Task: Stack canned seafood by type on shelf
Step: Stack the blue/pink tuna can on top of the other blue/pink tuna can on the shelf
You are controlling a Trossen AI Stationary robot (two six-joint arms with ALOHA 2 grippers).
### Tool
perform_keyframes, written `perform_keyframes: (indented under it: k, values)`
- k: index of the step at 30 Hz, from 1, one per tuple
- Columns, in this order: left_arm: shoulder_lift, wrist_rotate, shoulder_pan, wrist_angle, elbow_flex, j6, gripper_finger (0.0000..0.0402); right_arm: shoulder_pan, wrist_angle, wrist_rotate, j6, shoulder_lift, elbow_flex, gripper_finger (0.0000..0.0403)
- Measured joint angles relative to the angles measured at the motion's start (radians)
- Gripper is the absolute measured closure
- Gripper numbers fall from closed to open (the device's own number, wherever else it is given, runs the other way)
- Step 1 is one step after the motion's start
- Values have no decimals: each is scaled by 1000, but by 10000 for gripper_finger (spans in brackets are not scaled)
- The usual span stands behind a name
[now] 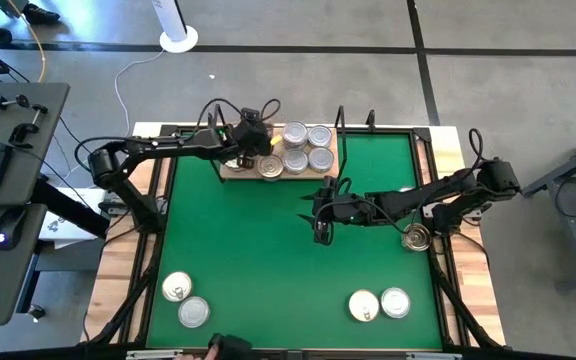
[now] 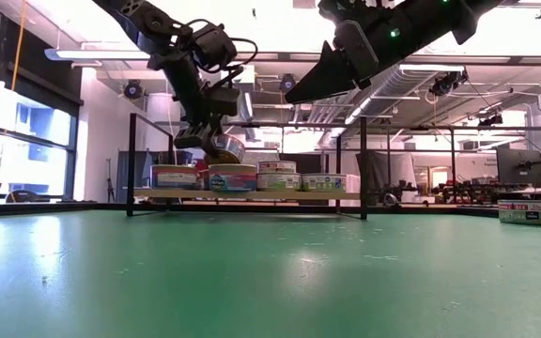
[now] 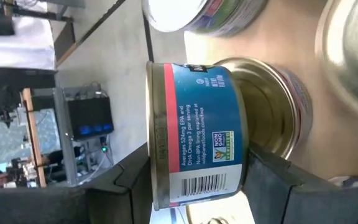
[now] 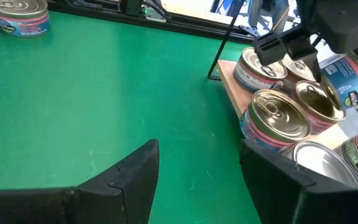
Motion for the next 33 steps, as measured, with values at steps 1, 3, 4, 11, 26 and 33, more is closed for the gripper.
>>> perform_keyframes:
  k: [1, 3, 4, 11, 26, 33]
  values:
    - [0, 2, 8, 2, 0, 0, 224, 0, 0, 0, 0, 0, 0, 187]
    - [0, 5, 22, 9, 0, 1, 224, 1, 0, 0, 0, 0, 0, 187]
    - [1, 6, 28, 13, 0, 3, 224, 1, 0, 0, 0, 0, 0, 187]
    - [5, -14, 30, 47, -4, 10, 224, 1, 0, 0, 0, 0, 0, 187]
    - [9, 13, 29, 74, -4, 6, 213, 2, -3, 0, 0, 0, 0, 187]
    - [9, 18, 29, 63, -3, 1, 211, 2, -3, 0, 0, 0, 0, 187]
